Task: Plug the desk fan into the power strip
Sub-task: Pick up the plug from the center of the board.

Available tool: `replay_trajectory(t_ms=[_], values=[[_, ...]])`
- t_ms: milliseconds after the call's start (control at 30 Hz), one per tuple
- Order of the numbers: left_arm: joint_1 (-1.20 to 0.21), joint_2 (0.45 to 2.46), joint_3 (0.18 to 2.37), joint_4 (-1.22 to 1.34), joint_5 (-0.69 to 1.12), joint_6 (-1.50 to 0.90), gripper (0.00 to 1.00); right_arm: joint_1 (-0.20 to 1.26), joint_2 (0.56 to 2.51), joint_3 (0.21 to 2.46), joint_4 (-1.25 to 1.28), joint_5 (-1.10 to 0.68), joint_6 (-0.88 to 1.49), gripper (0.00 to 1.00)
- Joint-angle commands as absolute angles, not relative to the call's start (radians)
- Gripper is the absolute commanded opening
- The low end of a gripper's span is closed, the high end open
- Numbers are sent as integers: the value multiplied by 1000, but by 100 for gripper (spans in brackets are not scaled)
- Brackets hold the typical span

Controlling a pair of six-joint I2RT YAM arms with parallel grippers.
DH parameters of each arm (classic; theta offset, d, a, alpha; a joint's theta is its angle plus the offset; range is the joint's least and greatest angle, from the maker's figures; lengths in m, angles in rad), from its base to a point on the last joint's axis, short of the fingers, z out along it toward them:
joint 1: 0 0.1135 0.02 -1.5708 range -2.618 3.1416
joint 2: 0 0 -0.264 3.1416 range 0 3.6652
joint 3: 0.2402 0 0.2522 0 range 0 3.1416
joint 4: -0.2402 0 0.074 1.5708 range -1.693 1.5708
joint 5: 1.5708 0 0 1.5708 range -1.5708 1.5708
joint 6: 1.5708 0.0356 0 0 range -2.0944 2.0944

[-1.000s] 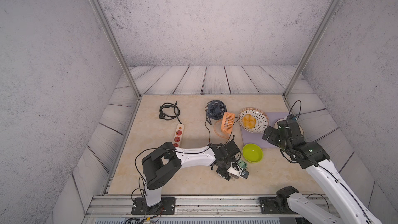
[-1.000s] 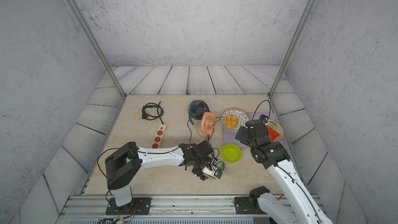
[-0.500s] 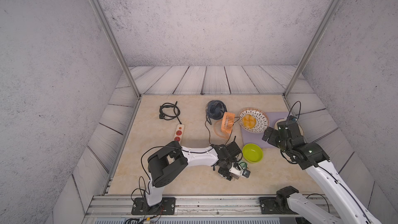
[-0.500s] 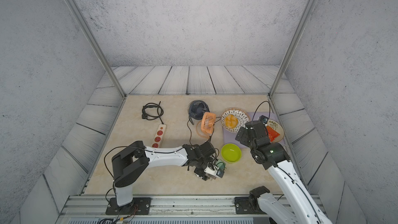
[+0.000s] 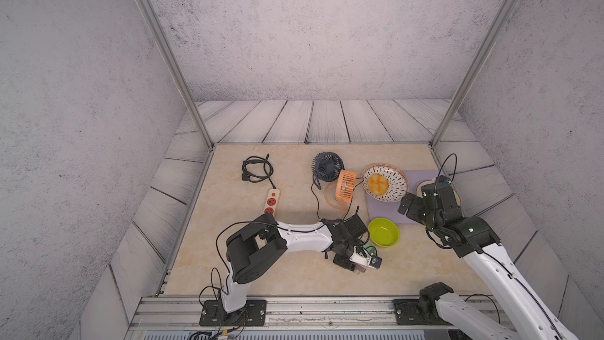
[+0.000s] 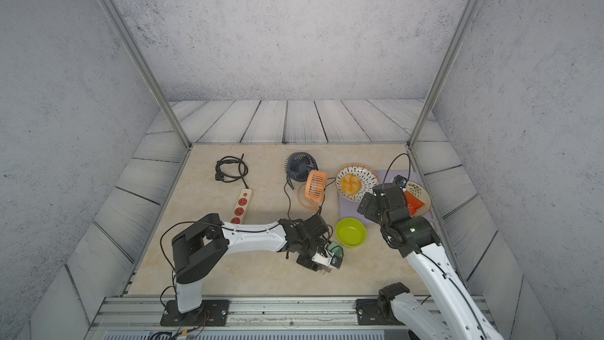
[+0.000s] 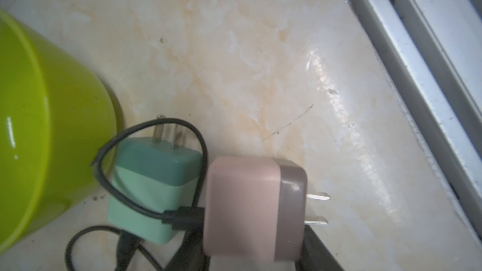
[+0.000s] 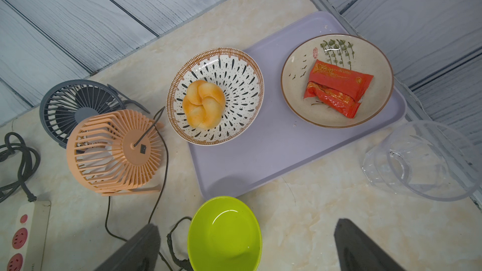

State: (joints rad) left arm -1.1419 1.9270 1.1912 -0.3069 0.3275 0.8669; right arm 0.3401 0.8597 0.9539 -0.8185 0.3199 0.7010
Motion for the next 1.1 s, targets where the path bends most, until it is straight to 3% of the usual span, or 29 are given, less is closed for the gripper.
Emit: replay_trajectory(t_ms=[0,333,633,867,1000,1067], values=[[-1149,1896,1190,-330,354,852,48,334,844,942,-828,318,682,99],[-1120,1760,1185,-434,274,854,47,331,817,952,-827,306,656,99],[-896,1605,1301,-628,279,801,46,331,789,940,-741,120,598,99],[-720,1502,1361,-745,293,830,47,331,808,954,-617,-253,478,96],[-695,1469,1349,-785,262,888,48,337,855,901,-413,-593,598,91],[-689,1460,1354,-807,261,902,48,364,875,850,-281,-652,694,88]])
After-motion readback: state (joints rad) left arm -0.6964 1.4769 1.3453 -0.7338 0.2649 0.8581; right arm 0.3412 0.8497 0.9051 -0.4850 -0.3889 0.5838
